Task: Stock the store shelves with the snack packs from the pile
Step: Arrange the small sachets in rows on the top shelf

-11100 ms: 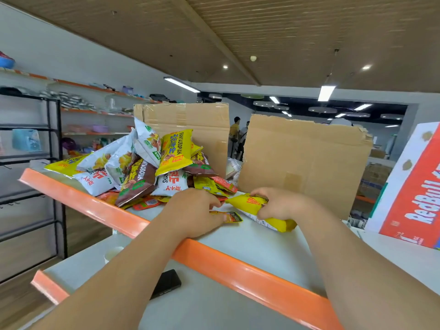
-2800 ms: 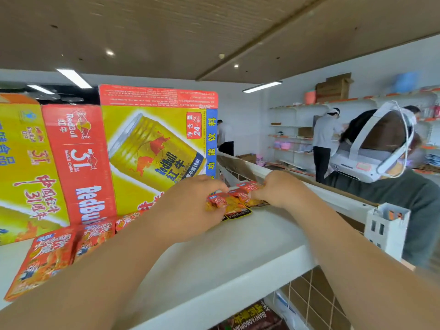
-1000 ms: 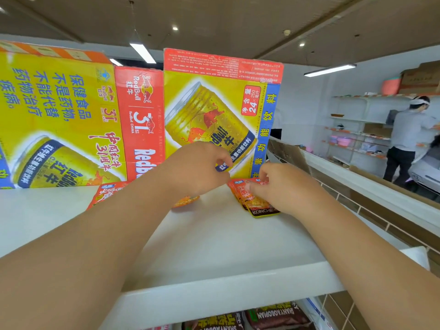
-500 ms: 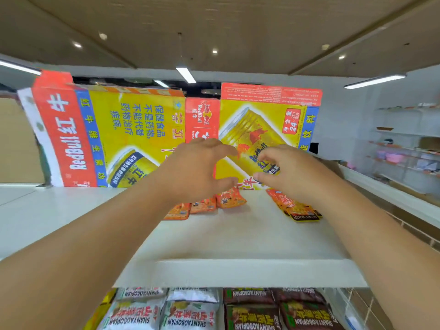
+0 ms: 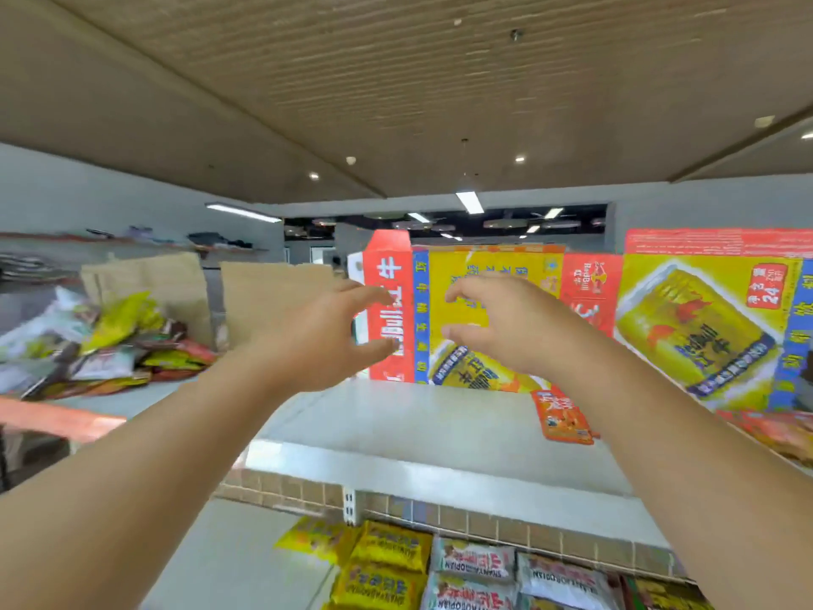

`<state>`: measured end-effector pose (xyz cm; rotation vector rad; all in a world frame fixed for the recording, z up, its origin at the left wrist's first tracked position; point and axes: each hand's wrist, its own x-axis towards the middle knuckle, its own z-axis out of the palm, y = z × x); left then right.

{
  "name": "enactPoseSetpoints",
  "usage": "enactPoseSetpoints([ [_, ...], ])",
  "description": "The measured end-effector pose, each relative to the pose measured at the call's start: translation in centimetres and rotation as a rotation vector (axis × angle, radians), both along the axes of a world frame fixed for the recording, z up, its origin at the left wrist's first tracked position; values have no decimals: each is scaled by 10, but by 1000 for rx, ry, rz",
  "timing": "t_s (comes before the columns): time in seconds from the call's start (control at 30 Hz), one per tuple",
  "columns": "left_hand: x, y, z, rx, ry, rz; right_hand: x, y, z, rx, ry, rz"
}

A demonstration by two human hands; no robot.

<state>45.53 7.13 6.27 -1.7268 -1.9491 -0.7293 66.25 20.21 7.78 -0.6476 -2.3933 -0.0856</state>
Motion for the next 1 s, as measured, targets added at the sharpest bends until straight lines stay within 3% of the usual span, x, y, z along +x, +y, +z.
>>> enactPoseSetpoints([
  [0.2,-88,-104,1,-3,67,211,-112,-69,2,-26,33,167],
  [0.43,-162,-161,-2,-20,-14,335,-217,-89,-9,-98,-57,244],
  [1.0,-348,-100,-32,-204,-140,568,-445,-22,-4,-124,-311,370],
])
